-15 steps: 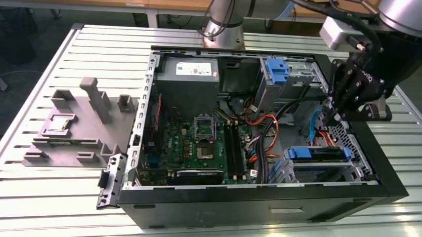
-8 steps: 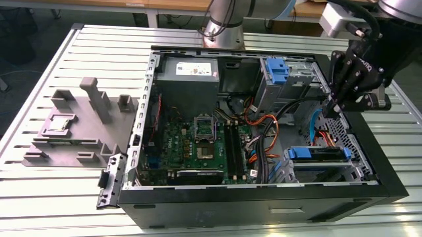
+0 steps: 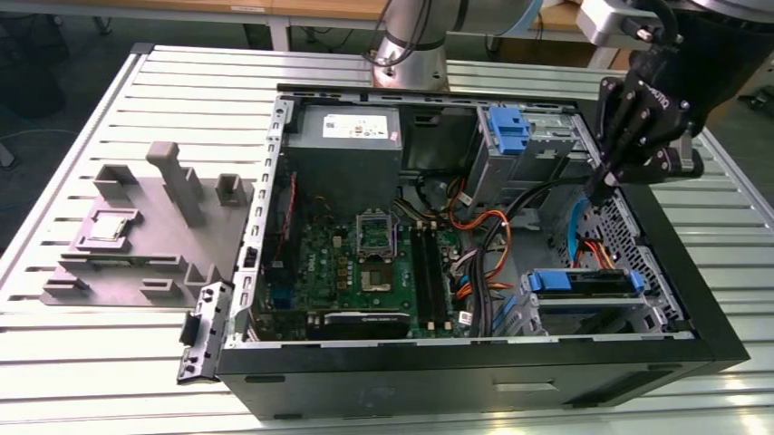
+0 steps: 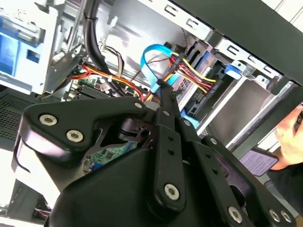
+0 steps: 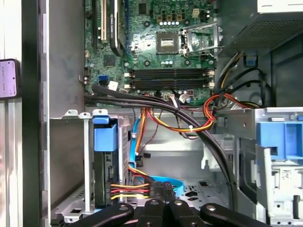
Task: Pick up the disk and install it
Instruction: 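Insert the second disk wire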
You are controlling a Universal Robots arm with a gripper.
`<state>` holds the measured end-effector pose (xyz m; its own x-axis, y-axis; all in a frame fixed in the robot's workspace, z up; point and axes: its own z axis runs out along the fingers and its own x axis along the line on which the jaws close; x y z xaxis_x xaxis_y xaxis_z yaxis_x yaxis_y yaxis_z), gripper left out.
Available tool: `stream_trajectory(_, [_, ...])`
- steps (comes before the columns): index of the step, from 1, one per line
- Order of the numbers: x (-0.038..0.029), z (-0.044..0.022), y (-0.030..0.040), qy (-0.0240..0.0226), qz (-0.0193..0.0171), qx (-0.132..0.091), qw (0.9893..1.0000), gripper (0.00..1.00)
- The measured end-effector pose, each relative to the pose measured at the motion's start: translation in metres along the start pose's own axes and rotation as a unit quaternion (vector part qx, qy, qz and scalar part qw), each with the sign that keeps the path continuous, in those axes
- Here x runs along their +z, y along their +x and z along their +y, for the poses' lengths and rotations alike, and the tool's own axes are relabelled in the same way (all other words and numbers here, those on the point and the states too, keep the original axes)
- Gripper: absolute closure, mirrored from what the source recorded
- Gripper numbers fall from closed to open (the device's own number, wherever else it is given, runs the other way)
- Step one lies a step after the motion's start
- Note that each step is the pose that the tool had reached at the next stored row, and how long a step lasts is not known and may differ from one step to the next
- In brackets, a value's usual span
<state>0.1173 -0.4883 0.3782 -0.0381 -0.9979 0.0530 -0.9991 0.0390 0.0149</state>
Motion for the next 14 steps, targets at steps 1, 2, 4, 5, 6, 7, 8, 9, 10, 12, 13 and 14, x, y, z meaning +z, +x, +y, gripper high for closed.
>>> stream_trajectory(1, [-0.0008,0.0001,-0.0012,0.0,0.0008,0.0,1.0,0.9])
stream_trajectory(2, [-0.0016,0.0001,-0.0023,0.0,0.0014,0.001,1.0,0.9])
stream_trajectory(4, [-0.0024,0.0002,-0.0044,0.0,0.0028,0.001,1.0,0.9])
stream_trajectory(5, [-0.0025,0.0001,-0.0052,0.0001,0.0043,0.002,1.0,0.9])
stream_trajectory(6, [-0.0024,0.0001,-0.0057,0.0001,0.0059,0.003,1.0,0.9])
stream_trajectory(7, [-0.0023,-0.0003,-0.0062,0.0001,0.0083,0.003,1.0,0.9])
stream_trajectory(8, [-0.0022,-0.0006,-0.0066,0.0002,0.0106,0.004,0.9999,0.9])
stream_trajectory(9, [-0.0019,-0.0008,-0.0068,0.0002,0.0131,0.005,0.9999,0.9])
stream_trajectory(10, [-0.0013,-0.001,-0.007,0.0003,0.0159,0.006,0.9999,0.9])
stream_trajectory(12, [-0.0004,-0.0012,-0.0072,0.0006,0.0228,0.006,0.9997,0.89])
stream_trajectory(13, [-0.0001,-0.0012,-0.0073,0.0008,0.0264,0.006,0.9996,0.89])
stream_trajectory(14, [0.0003,-0.0012,-0.0074,0.0009,0.0307,0.006,0.9995,0.83])
